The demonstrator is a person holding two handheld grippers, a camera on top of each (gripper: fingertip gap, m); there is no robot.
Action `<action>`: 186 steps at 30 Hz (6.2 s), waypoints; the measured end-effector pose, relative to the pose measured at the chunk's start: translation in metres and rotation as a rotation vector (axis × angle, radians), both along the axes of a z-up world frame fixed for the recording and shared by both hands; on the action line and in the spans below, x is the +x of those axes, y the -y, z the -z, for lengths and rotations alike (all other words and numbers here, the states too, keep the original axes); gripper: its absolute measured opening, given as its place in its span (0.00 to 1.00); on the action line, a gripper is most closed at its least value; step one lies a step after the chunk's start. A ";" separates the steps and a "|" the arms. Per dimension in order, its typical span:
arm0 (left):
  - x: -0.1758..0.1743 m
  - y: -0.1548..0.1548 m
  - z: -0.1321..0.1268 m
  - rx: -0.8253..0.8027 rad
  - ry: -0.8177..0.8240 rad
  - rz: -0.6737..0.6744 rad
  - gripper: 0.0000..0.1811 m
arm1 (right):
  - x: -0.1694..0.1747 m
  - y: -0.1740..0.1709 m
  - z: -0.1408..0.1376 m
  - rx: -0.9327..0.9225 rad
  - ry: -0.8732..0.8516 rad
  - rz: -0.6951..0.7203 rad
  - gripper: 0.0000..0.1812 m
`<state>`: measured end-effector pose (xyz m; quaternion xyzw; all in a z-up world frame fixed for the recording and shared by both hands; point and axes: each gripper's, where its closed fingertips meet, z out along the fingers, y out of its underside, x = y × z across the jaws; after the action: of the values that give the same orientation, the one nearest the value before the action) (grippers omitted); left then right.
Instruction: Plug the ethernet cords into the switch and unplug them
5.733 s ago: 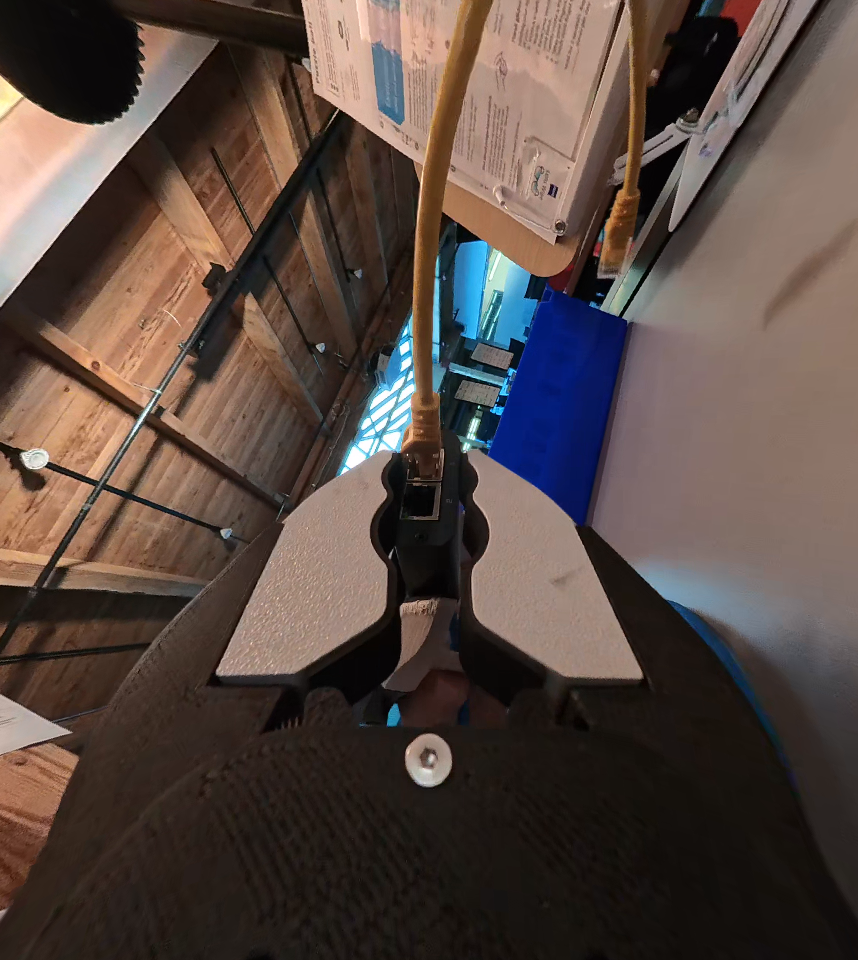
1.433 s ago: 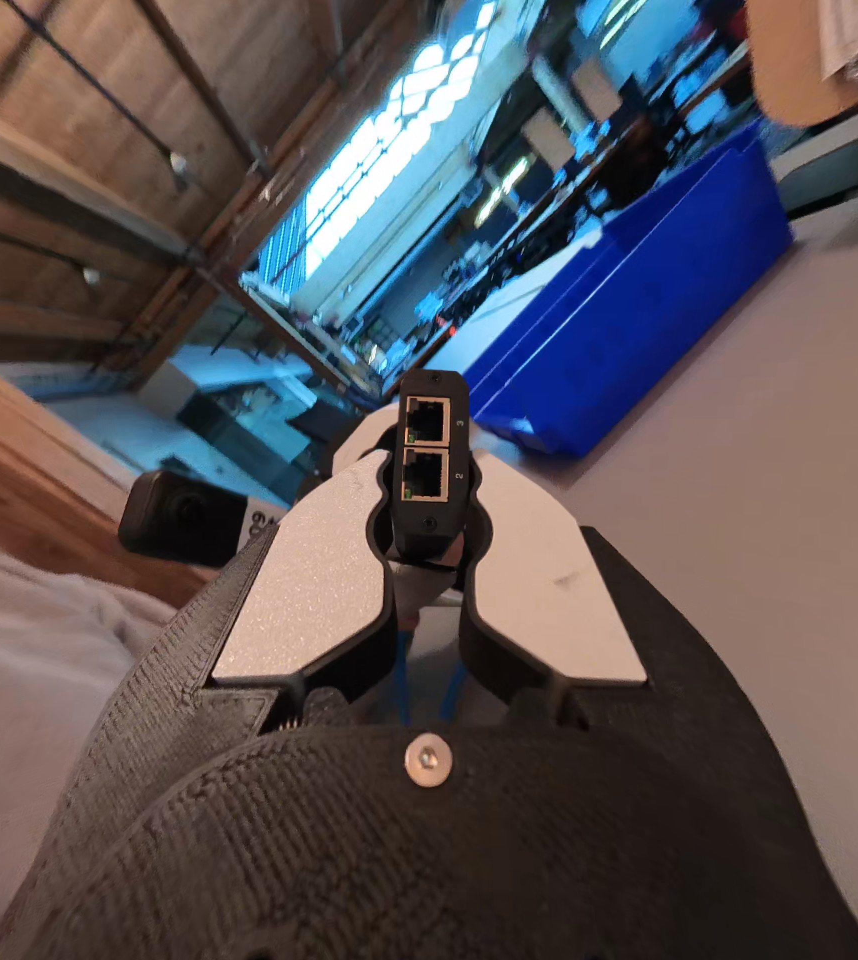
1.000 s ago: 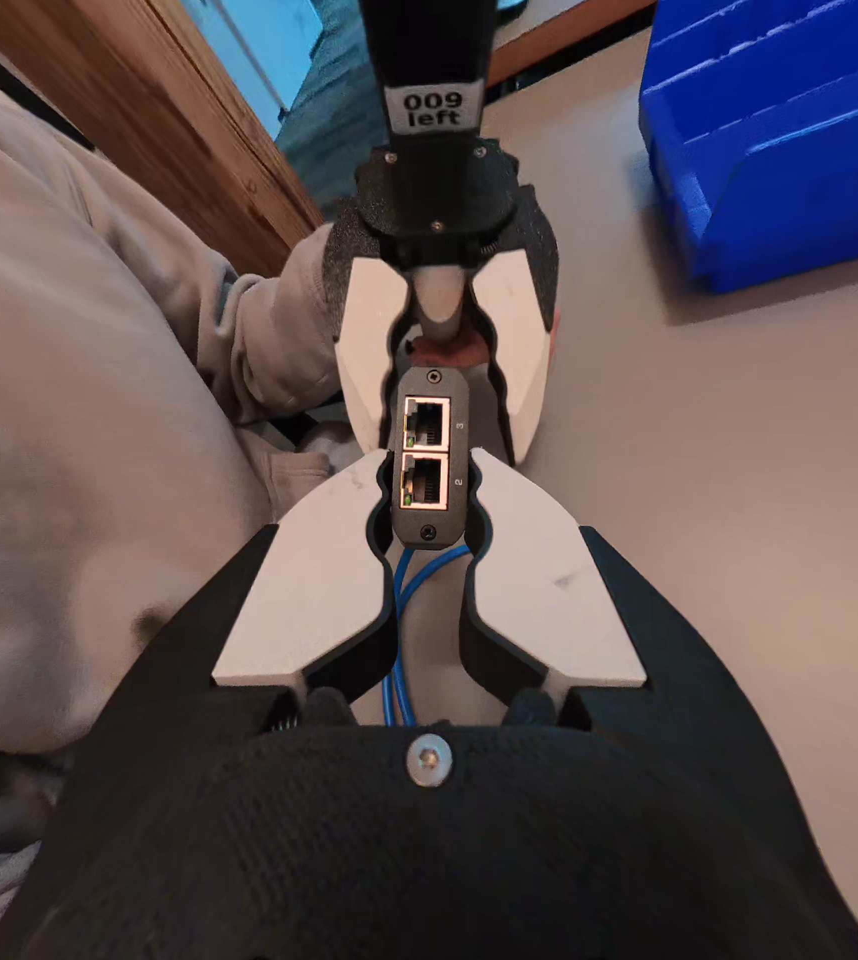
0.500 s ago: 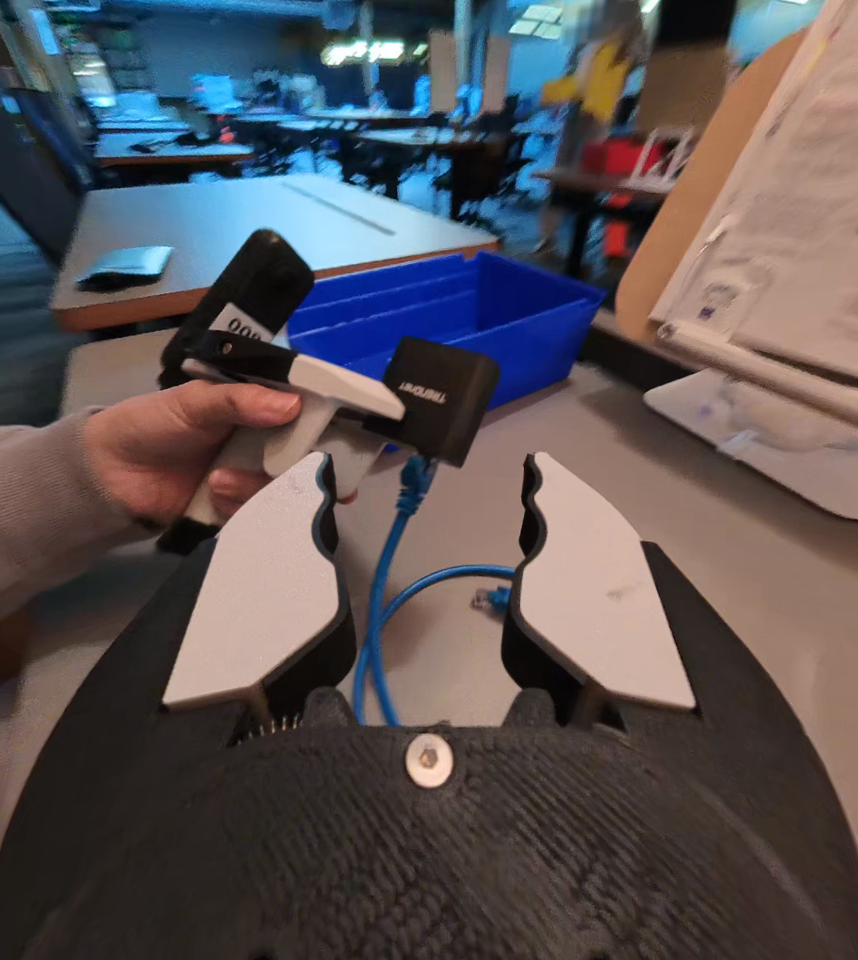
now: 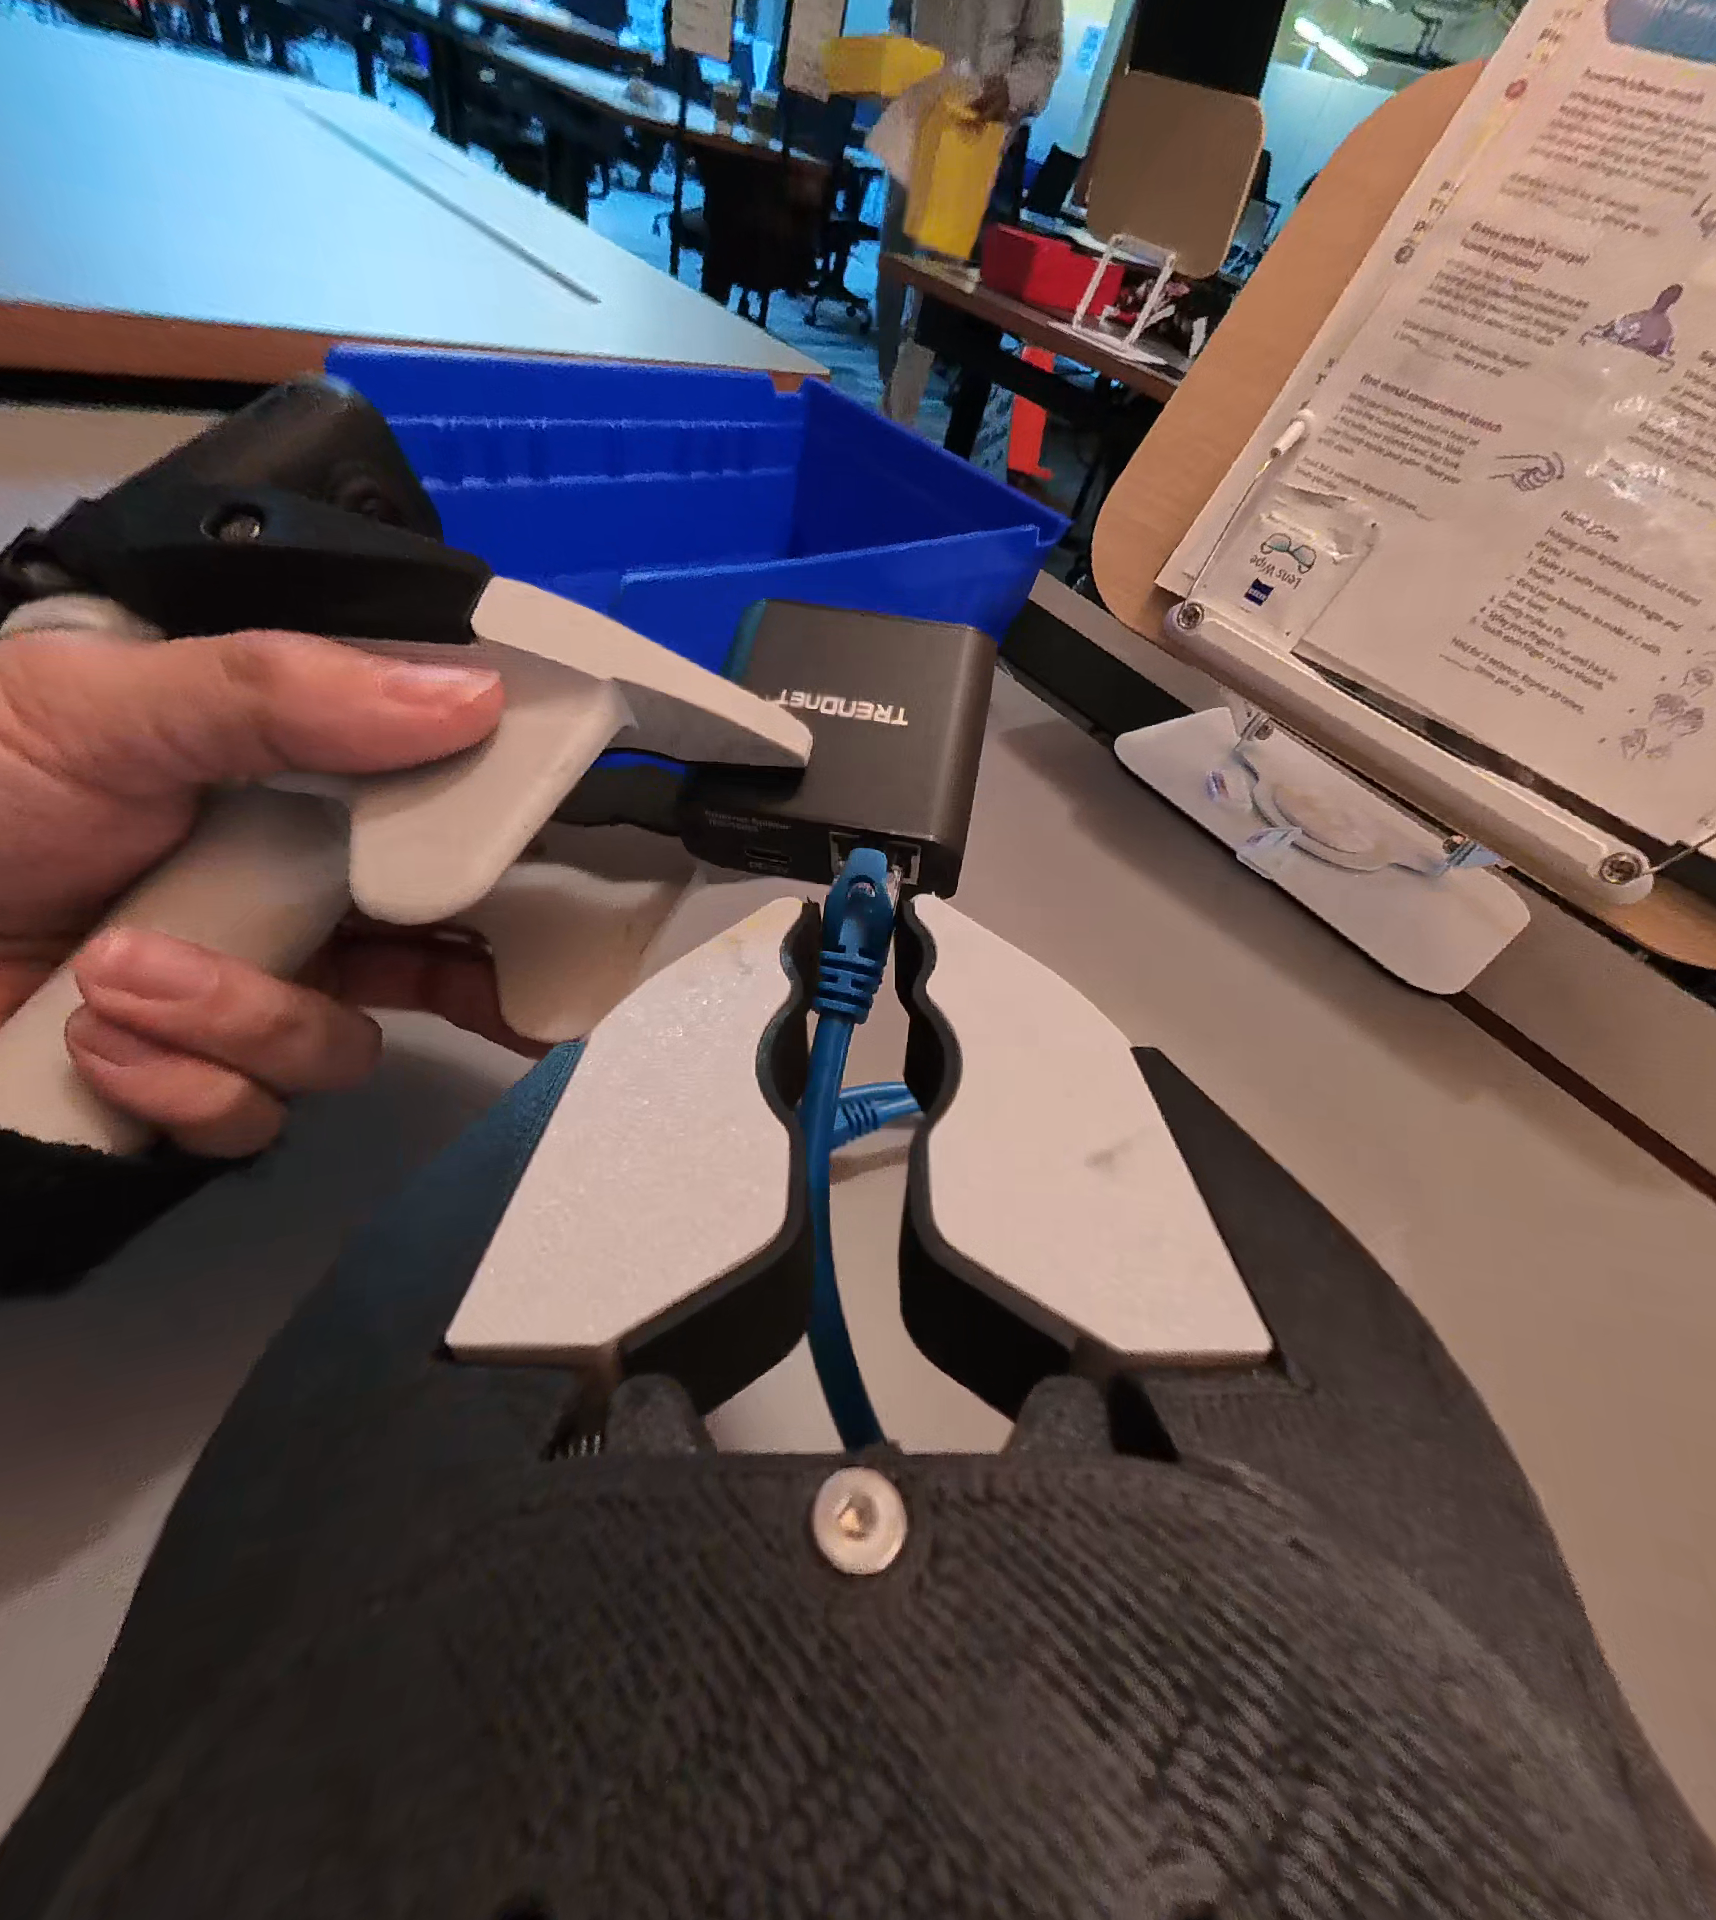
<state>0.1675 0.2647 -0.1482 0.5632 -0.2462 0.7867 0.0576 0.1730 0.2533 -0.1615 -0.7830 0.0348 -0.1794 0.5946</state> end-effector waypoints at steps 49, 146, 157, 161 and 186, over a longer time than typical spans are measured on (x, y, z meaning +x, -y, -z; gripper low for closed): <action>-0.026 0.039 0.002 1.264 0.701 -0.120 0.34 | -0.013 0.037 -0.026 0.822 -1.250 -0.208 0.06; -0.005 0.041 0.031 1.588 0.606 -0.282 0.34 | 0.009 0.031 -0.010 0.836 -1.052 -0.219 0.07; -0.007 -0.005 0.018 1.364 0.523 -0.341 0.34 | 0.029 0.095 -0.069 0.621 -0.605 -0.159 0.07; -0.007 -0.002 0.021 1.390 0.529 -0.321 0.34 | 0.051 0.153 -0.111 0.532 -0.478 -0.103 0.07; -0.003 0.012 0.030 1.420 0.530 -0.262 0.34 | 0.247 0.297 -0.066 -0.803 -0.352 -0.168 0.07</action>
<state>0.1643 0.2532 -0.1784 0.2824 -0.6290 0.5490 -0.4724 0.4195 -0.0439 -0.0952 -0.9706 -0.0007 0.0061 0.2407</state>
